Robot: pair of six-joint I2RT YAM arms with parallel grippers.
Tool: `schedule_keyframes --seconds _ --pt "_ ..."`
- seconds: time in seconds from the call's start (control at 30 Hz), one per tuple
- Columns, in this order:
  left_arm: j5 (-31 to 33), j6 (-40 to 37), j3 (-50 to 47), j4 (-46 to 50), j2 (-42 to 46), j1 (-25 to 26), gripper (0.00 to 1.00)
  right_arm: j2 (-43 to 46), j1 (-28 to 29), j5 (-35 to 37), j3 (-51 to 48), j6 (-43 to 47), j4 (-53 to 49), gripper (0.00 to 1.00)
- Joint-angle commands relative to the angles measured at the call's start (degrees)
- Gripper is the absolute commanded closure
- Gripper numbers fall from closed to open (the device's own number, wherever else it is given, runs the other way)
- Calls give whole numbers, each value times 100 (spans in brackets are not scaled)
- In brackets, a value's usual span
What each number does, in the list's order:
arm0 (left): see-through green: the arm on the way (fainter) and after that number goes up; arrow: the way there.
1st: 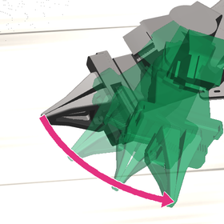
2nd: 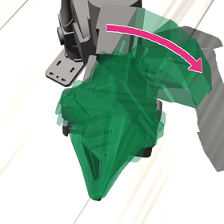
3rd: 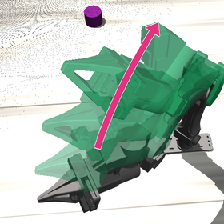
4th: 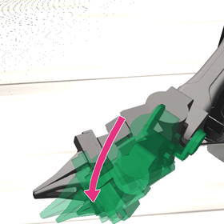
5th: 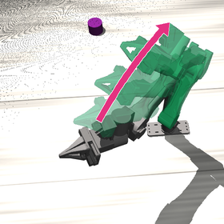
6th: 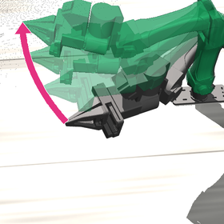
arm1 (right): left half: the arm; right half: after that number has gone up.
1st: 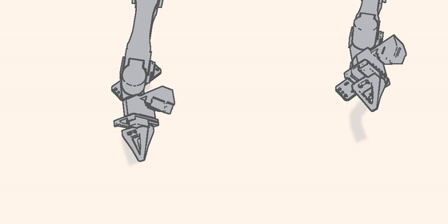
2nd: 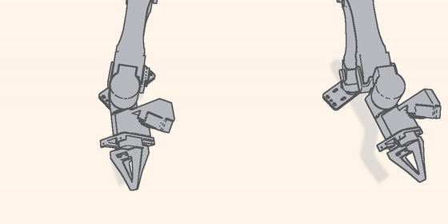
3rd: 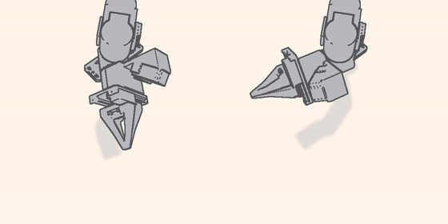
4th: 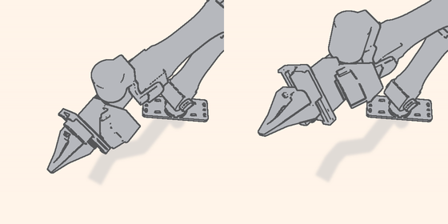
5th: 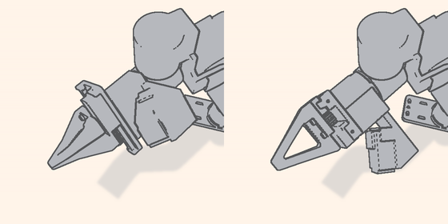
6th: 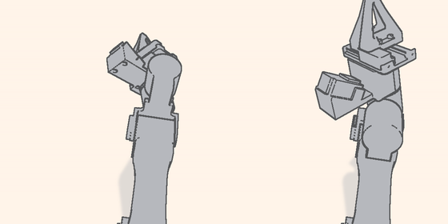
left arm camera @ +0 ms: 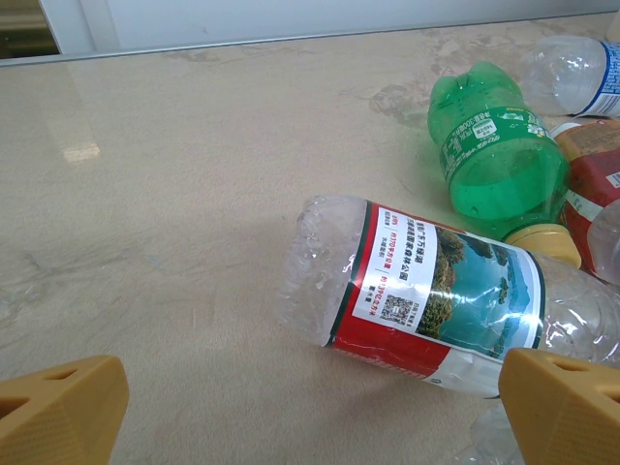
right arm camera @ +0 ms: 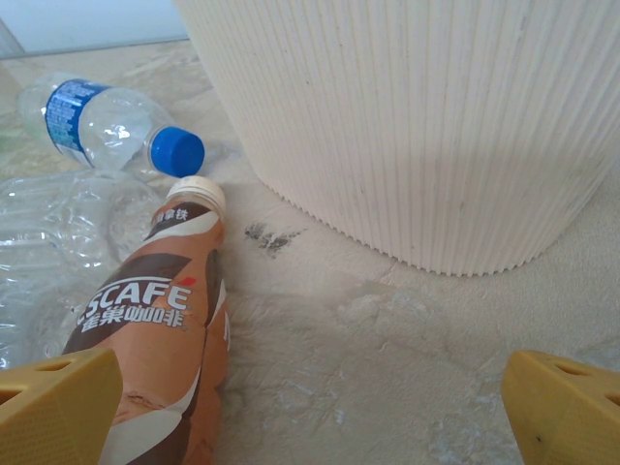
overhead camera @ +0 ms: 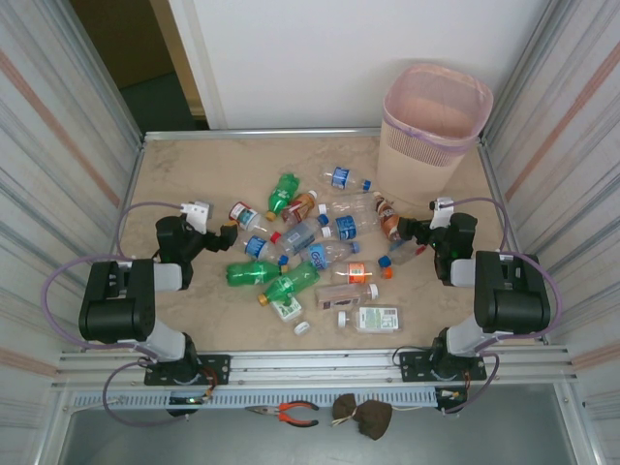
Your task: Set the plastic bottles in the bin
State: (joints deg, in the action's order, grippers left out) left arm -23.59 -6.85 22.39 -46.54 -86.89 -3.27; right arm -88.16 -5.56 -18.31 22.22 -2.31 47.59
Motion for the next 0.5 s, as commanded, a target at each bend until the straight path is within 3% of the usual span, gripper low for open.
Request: schedule_keyframes --seconds 0.0,0.27,0.47 --pt "-55 -71 13 -5 122 -17 1 43 13 -22 -77 90 148 1" --pt "291 93 -239 -223 464 -8 1 394 210 512 -3 133 -289 1" --pt "470 -109 156 1068 1050 165 1 896 312 487 274 206 -1331 1"
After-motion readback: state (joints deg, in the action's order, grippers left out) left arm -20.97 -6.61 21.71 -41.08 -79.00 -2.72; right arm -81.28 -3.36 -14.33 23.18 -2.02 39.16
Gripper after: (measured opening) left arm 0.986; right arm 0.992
